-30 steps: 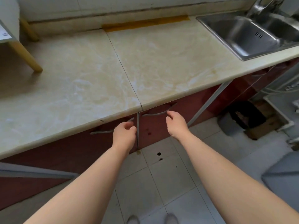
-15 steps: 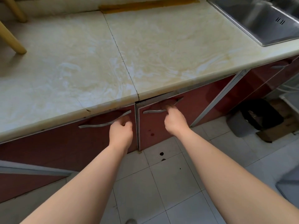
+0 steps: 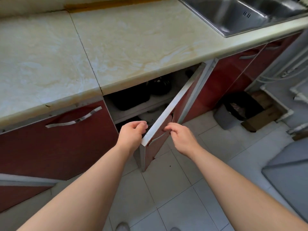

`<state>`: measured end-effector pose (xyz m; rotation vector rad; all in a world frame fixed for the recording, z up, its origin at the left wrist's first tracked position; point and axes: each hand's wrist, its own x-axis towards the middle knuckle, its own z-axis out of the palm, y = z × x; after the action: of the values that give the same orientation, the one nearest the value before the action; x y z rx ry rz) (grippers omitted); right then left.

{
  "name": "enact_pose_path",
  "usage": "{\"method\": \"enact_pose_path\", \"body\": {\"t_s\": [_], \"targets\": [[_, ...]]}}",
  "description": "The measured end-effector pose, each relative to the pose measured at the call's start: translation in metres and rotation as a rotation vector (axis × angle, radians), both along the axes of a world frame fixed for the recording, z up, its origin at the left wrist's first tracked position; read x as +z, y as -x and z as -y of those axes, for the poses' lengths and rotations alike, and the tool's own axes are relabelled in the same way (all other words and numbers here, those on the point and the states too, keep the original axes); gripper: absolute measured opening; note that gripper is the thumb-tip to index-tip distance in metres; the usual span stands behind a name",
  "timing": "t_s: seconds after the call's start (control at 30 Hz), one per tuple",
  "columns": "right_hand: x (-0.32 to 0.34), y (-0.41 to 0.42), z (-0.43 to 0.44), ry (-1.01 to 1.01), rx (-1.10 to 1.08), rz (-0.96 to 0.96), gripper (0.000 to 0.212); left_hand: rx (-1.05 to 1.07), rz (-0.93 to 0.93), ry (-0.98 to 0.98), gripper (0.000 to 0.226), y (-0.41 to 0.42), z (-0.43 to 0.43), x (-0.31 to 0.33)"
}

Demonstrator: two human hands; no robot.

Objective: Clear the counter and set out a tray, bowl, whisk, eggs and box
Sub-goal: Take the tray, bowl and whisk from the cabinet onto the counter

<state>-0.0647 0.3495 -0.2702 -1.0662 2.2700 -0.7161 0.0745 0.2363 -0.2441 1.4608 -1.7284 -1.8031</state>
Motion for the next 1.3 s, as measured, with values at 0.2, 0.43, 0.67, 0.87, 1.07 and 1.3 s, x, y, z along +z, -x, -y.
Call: {"method": "enact_pose_path", "body": {"t_s": [0.2, 0.43, 0.67, 0.87, 1.07, 1.3], "targets": [[0.007, 0.026, -0.063, -0.006, -0.087, -0.015, 0.028, -0.164, -0.016, 0.000, 0.027, 0.048, -0.043, -0.001], [0.018, 0.085, -0.129, -0.073, -0.237, -0.016, 0.029, -0.338, -0.063, 0.014, 0.033, 0.110, -0.084, -0.008], [0.020, 0.133, -0.168, -0.165, -0.268, -0.104, 0.034, -0.432, -0.101, 0.203, 0.047, 0.198, -0.120, -0.002], [0.028, 0.166, -0.184, -0.102, -0.371, -0.167, 0.028, -0.648, 0.037, 0.631, 0.060, 0.254, -0.127, -0.008], [0.027, 0.200, -0.190, -0.088, -0.477, -0.259, 0.018, -0.784, 0.120, 0.821, 0.066, 0.294, -0.132, -0.013], [0.024, 0.245, -0.189, -0.051, -0.627, -0.295, 0.024, -0.792, 0.106, 0.777, 0.069, 0.332, -0.132, -0.016]]}}
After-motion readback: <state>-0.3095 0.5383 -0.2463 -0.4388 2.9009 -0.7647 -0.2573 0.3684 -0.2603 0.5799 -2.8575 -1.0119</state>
